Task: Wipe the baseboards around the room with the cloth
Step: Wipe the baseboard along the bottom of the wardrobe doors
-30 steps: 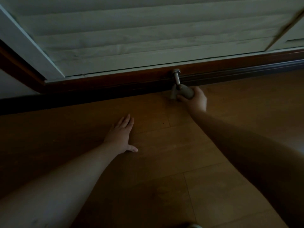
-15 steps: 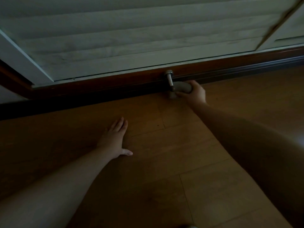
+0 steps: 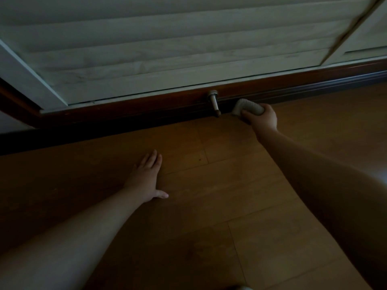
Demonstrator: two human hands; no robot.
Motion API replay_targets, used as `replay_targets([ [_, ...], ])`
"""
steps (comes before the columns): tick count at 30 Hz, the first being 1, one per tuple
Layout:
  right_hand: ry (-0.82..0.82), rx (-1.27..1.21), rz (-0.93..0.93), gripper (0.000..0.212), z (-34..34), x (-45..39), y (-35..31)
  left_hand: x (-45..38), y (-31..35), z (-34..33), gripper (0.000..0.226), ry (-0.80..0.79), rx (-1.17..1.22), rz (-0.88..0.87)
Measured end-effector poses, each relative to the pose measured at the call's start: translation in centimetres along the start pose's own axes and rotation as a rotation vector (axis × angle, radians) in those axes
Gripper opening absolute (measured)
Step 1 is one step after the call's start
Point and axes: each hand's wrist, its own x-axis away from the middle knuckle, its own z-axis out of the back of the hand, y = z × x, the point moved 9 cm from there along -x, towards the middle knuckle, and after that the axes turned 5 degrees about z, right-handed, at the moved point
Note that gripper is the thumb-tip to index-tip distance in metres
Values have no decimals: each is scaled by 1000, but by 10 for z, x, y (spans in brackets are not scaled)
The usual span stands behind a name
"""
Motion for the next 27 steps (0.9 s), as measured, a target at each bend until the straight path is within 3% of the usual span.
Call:
replay_targets([
  [5, -153, 27, 161, 52, -32, 8, -32, 0, -1, -1, 130, 11, -13, -9],
  [15, -180, 68, 268, 48, -39, 0, -60, -2, -1, -2, 130, 6, -35, -2],
  [27, 100, 56, 86, 49, 36, -28, -27, -2, 0, -2, 129, -18, -25, -2],
])
